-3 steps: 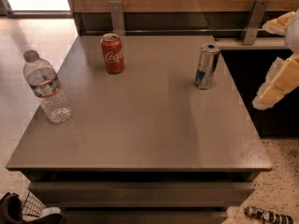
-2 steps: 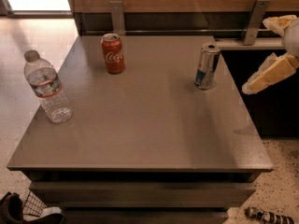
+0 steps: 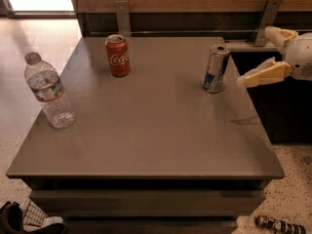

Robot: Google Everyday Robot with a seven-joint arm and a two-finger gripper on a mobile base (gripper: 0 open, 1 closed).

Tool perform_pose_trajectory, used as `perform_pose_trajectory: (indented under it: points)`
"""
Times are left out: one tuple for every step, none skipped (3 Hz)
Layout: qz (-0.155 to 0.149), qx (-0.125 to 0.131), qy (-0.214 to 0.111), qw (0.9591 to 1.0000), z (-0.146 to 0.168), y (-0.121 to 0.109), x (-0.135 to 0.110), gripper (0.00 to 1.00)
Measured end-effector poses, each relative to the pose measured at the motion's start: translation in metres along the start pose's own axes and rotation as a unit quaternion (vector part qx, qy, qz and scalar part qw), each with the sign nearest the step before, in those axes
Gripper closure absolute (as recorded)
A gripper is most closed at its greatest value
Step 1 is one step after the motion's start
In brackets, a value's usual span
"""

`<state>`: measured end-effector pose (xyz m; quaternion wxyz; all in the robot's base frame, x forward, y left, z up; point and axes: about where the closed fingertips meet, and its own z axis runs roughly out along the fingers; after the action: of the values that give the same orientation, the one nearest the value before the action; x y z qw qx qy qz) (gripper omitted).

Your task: Move redbull can near water bottle

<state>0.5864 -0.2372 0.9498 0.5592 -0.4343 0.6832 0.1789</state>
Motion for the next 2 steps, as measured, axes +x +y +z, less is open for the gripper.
perform_pose_trajectory:
  points:
    - [0.066,-0.026,-0.092,0.9932,0.024,0.002,0.008,0.00]
    - [0.124,-0.053,-0.166,0.9770,0.053,0.004,0.018,0.00]
